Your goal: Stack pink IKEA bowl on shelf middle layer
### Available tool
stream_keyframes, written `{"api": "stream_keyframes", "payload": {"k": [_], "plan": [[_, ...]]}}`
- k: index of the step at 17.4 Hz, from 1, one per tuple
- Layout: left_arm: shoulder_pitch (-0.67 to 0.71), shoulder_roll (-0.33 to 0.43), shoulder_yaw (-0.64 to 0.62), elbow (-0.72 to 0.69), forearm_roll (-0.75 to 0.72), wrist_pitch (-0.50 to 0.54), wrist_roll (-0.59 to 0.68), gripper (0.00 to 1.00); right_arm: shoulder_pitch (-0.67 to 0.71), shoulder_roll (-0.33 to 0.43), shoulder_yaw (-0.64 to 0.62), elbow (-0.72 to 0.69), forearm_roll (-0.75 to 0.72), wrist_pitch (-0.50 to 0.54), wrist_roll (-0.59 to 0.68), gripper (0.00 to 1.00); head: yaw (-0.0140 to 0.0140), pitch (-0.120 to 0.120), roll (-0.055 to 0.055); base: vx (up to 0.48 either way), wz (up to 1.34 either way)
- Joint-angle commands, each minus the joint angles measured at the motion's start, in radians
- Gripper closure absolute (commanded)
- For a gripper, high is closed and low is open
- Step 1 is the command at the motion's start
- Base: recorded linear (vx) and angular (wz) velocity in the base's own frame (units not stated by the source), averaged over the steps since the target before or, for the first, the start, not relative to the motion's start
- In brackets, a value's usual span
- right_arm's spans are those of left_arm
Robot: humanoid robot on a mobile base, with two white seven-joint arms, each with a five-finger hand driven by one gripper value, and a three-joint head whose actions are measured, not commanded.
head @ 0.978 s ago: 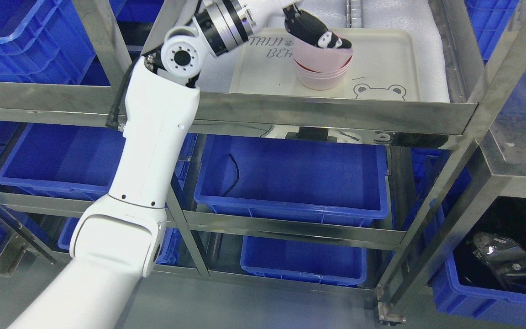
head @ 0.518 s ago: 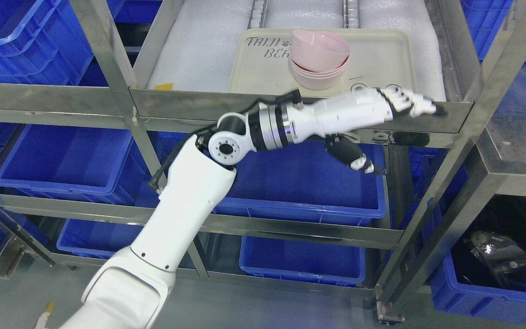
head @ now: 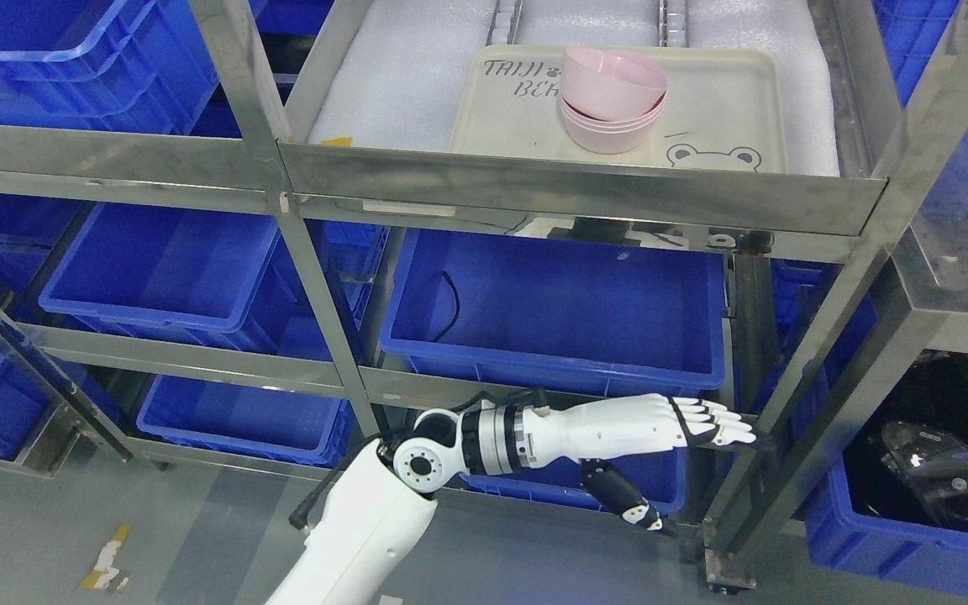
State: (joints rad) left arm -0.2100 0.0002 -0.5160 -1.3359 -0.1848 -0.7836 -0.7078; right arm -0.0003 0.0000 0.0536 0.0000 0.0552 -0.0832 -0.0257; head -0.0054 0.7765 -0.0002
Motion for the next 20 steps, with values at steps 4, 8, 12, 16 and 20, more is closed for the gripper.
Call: {"api": "stream_keyframes", "payload": {"k": [4,8,12,16,20], "plan": [[0.123,0.017,0.199,0.185,0.085,0.286,0.334,0.00,0.023,-0.017,0.000,-0.017,0.000,0.000,0.000,0.00,0.0000,0.000,0.000,-0.120,-0.09],[0.092,0.017,0.208,0.187,0.096,0.360,0.722,0.01,0.023,-0.017,0.000,-0.017,0.000,0.000,0.000,0.00,0.0000,0.000,0.000,-0.111,-0.25],[0.087,0.017,0.313,0.185,0.097,0.394,0.832,0.01,0.023,-0.017,0.000,-0.017,0.000,0.000,0.000,0.00,0.0000,0.000,0.000,-0.034,0.00],[0.066,0.017,0.383,0.185,0.099,0.399,0.827,0.01,0.023,-0.017,0.000,-0.017,0.000,0.000,0.000,0.00,0.0000,0.000,0.000,0.006,0.00],[0.066,0.017,0.381,0.187,0.099,0.402,0.826,0.01,0.023,-0.017,0.000,-0.017,0.000,0.000,0.000,0.00,0.0000,0.000,0.000,0.011,0.00]]}}
